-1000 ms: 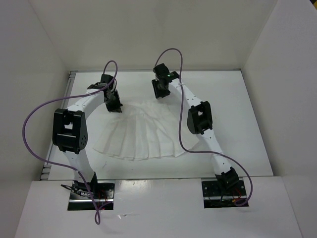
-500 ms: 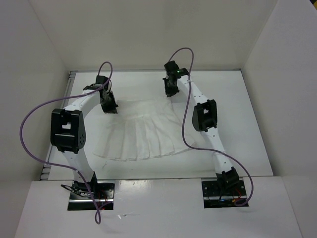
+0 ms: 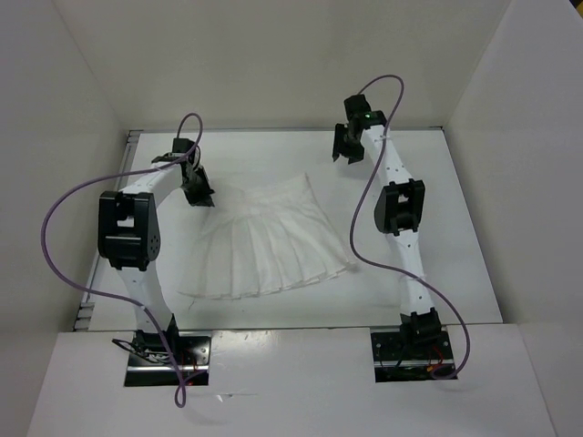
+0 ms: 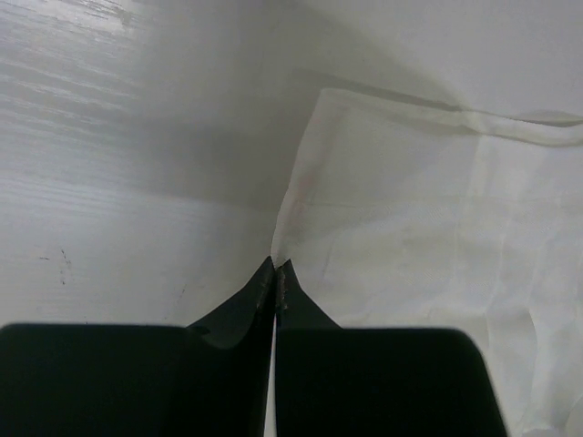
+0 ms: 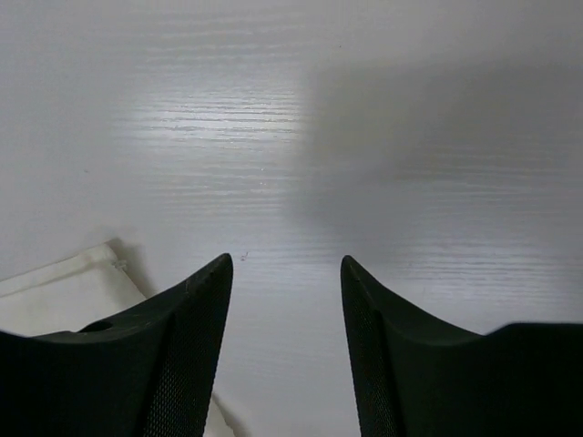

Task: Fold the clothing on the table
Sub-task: Fold the skirt

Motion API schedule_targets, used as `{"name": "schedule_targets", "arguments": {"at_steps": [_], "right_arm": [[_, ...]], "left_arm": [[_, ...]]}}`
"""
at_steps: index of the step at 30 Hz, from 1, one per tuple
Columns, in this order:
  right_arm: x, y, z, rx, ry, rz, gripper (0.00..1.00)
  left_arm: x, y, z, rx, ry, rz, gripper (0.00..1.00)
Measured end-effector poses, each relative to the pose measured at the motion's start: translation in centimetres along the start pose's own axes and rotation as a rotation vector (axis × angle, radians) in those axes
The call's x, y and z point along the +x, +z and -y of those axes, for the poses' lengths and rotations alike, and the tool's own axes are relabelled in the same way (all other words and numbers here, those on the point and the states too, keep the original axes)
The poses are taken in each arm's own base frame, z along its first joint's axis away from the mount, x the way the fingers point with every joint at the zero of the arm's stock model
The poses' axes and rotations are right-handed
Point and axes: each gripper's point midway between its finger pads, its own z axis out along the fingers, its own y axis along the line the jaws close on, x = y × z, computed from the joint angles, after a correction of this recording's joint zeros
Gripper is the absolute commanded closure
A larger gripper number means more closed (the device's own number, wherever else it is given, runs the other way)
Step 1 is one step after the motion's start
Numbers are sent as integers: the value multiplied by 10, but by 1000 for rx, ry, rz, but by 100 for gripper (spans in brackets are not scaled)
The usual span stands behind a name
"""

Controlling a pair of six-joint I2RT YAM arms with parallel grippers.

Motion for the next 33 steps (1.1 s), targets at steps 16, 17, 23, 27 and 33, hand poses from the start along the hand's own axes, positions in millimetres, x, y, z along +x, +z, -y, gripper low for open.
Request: {"name": "schedule_targets", "arguments": {"at_steps": [16,17,23,27,33], "right_arm": [[30,-34,-75,-253,-125,-78,47],[33,-35,-80,-278,-130,-85,51],[51,-17,-89,-342,-136,-150,59],[66,2,-86,-344,-131,-197,61],[76,13,-86,-357,-125,-232,64]], "left_arm": [[-6,16,-1,-8,-5,-18,100],[-6,16,-1,-8,-5,-19,100],[-6,16,-1,-9,-3,-20,100],[-6,16,-1,-9,-2,-20,100],[-6,16,-1,-9,-2,-20,100]]}}
